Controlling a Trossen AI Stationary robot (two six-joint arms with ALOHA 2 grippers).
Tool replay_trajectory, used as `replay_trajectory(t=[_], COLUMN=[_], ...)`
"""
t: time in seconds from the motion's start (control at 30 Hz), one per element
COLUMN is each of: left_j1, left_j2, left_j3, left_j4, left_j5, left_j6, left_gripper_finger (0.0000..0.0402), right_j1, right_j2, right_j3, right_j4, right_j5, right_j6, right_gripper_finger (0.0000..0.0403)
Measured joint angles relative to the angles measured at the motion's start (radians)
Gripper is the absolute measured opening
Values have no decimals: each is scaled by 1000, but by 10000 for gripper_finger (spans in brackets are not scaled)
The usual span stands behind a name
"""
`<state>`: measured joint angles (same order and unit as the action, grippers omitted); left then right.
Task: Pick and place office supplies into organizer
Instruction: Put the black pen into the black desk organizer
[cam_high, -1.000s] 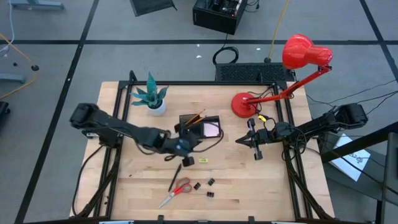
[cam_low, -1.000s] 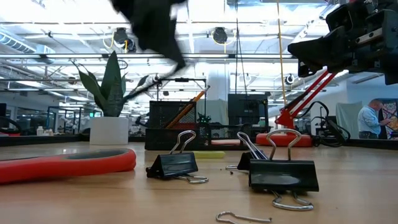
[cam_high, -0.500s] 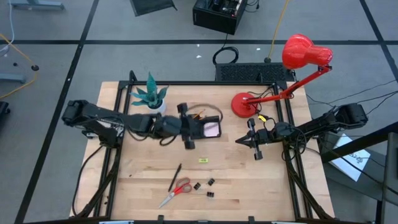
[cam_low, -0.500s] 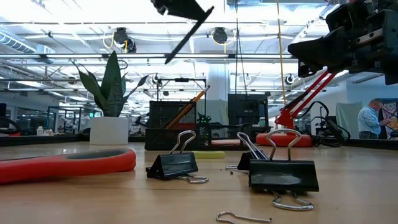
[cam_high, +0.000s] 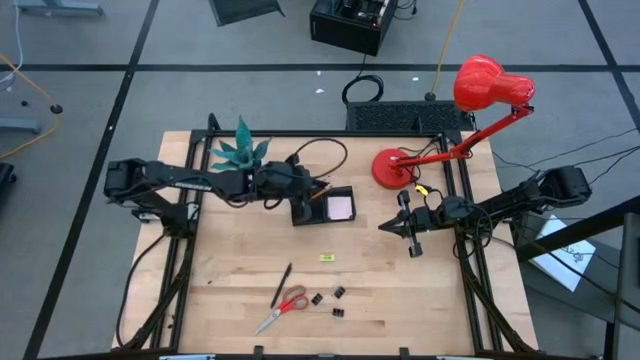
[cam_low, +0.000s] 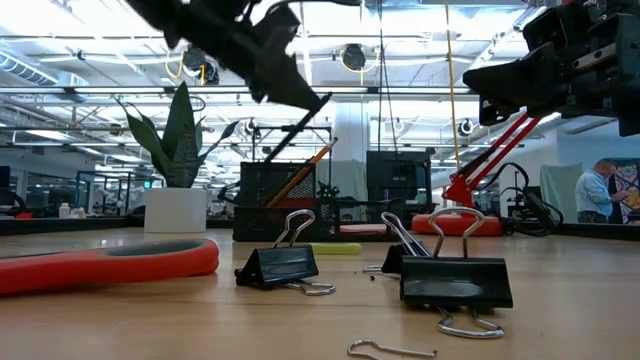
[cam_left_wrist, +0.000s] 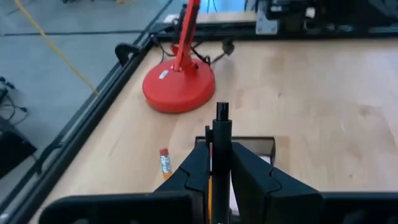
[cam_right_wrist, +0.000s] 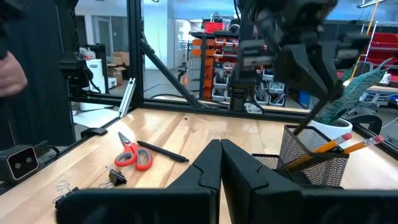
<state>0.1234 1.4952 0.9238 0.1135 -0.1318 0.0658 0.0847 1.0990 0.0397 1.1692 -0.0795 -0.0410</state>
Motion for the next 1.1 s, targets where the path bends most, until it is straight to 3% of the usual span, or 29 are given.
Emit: replay_trajectory(t=[0.13,0.57,0.87,1.1], left_j1=[24,84,86,86], left_j2=[0,0,-1,-1], left_j3=[-82,-213,-235,-235], left_j4=[96,184,205,206], left_j5=[5,26,34,11], left_j6=[-4,-37,-63,-104], left_gripper_finger=[47,47,47,95], right_j1=[0,0,0,0], right_j2=[0,0,0,0], right_j3=[0,0,0,0], right_j4=[0,0,8,8], right_j5=[0,0,1,1], right_j6=[0,-8,-8,-5], right_gripper_finger=[4,4,4,4])
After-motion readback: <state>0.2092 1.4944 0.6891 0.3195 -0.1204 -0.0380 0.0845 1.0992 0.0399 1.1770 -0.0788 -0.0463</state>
